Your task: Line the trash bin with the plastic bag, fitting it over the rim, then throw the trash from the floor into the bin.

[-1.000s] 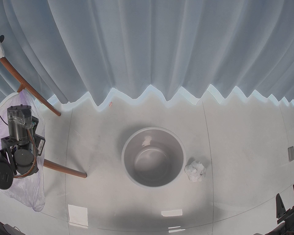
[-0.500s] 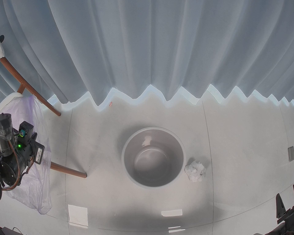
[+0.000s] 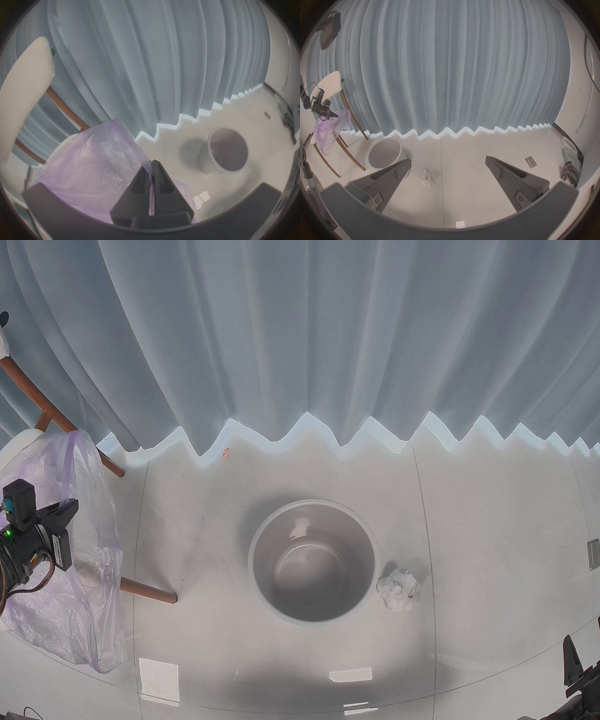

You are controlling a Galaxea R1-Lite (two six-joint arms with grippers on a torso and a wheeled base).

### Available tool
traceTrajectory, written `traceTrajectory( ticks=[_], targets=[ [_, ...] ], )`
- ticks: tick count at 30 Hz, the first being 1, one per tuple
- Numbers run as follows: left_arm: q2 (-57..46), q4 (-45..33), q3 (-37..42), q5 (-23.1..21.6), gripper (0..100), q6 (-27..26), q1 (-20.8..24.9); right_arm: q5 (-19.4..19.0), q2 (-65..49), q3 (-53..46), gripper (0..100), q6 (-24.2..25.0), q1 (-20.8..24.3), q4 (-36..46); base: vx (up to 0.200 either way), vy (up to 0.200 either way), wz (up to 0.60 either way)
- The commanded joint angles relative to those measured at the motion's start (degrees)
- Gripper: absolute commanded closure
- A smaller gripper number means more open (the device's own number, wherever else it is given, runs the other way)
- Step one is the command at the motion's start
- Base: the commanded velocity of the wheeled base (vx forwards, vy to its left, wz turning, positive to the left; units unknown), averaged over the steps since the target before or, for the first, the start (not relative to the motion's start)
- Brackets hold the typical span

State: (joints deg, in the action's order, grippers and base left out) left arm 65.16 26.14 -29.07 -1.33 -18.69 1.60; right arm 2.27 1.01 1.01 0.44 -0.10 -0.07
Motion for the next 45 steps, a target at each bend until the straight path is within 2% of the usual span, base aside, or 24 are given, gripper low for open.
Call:
traceTrajectory(
  ticks=[1, 7, 13, 17, 18, 21, 28, 41, 45],
  targets=[
    [-3.46, 0.05, 0.16, -6.49, 100, 5.77, -4.76, 0.02, -1.01, -1.01, 0, 0.00, 0.01, -0.01, 0.000, 0.000, 0.00],
    [-6.27, 0.05, 3.32, -12.91, 100, 8.93, -4.41, 0.02, -1.01, -1.01, 0, 0.00, 0.01, -0.01, 0.000, 0.000, 0.00],
    [-6.45, 0.23, 5.96, -16.34, 100, 12.10, -2.30, 0.02, -1.01, -1.01, 0, 0.00, 0.01, -0.01, 0.000, 0.000, 0.00],
    [-6.54, 0.41, 4.55, -18.89, 100, 16.32, -0.54, 0.02, -1.01, -1.01, 0, 0.00, 0.01, -0.01, 0.000, 0.000, 0.00],
    [-6.45, 0.76, 3.67, -19.33, 100, 18.95, 1.48, 0.02, -1.01, -1.01, 0, 0.00, 0.01, -0.01, 0.000, 0.000, 0.00],
    [-6.36, 1.55, 3.50, -19.50, 100, 21.76, 4.12, 0.02, -1.01, -1.01, 0, 0.00, 0.01, -0.01, 0.000, 0.000, 0.00],
    [-4.51, 7.00, 3.41, -19.59, 100, 31.26, 15.54, 0.02, -1.01, -1.01, 0, 0.00, 0.01, -0.01, 0.000, 0.000, 0.00],
    [8.67, 24.49, 2.00, -19.06, 100, 31.61, 23.63, 0.02, -1.01, -1.01, 0, 0.09, 0.01, -0.01, 0.000, 0.000, 0.00],
    [11.48, 27.56, 0.95, -19.06, 100, 31.78, 26.70, 0.02, -1.01, -1.01, 0, 0.00, 0.01, -0.01, 0.000, 0.000, 0.00]
  ],
)
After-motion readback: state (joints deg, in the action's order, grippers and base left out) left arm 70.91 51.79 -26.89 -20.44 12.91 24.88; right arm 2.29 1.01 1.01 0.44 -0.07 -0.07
